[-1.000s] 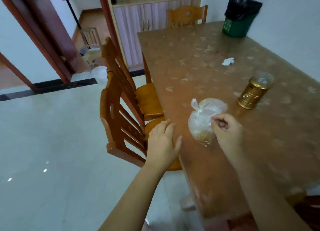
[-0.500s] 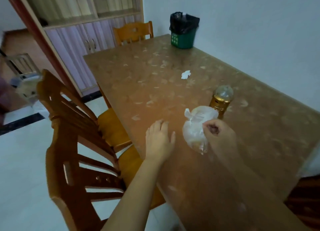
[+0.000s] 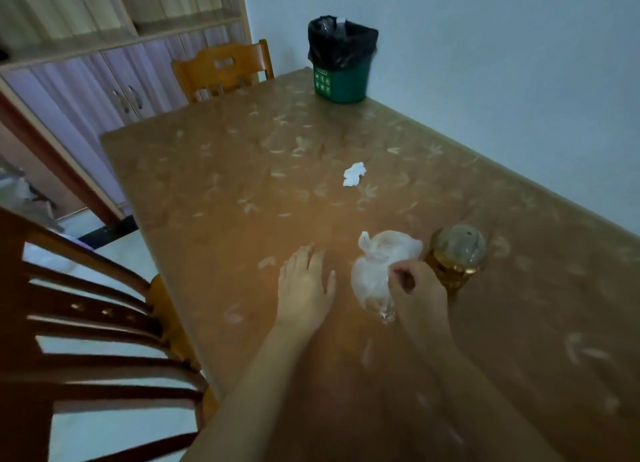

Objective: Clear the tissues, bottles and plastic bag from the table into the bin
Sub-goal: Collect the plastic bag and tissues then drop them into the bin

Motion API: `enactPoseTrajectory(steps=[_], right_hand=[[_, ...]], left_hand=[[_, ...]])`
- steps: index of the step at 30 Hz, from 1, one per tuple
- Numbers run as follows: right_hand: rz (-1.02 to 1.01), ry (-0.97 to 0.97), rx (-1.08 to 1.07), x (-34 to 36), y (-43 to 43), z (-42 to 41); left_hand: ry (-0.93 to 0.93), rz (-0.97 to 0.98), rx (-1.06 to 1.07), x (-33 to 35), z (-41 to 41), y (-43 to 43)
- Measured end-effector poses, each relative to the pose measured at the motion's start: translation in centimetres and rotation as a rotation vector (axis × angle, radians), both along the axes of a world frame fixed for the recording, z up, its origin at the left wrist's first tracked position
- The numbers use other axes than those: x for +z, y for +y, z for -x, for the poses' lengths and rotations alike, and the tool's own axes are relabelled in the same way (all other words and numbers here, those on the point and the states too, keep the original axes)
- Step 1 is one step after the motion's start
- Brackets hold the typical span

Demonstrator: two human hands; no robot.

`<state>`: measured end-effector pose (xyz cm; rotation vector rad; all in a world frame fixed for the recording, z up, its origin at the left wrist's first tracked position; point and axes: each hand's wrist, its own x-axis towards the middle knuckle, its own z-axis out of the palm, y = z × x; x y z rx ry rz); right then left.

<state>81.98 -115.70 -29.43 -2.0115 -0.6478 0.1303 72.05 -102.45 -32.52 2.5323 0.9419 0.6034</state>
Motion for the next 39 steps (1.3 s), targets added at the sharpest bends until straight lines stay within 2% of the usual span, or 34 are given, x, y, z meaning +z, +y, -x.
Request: enactPoseTrajectory(steps=[5,11,16,22,30,34,39], right_hand=[[-0.021,0.008,-0.095,-4.0,4.8,-3.8],[-0.05,0.032,-0.174,-7.8,9.4,-8.2],[-0.056,0.065,-0.168,-9.8,12.0,-11.7],[-0.035,0.108,-0.23,-12.1,13.3,-14.4],[-0.145,0.07,-0.307,-12.4,13.8,-16.0],[-0.165,0.084,-0.31,-12.4,13.5,-16.2],[-0.177,0.1,-0.317,-12.3,13.5,-15.9]], left_hand=[[0.003,0.0,-0.001,-3.4,-6.0,5.5],[0.056,0.08,-0.008,-7.9,-12.3,10.6],[0.004,0.187,0.014,-10.1,-17.0,12.5],[-0.047,0.2,-0.01,-11.8,-22.2,14.5],[-0.155,0.144,-0.032,-12.2,-27.9,17.8],[-0.15,0.115,-0.05,-12.3,-29.6,18.3],[-0.184,0.172,-0.04,-12.8,-29.7,18.5]])
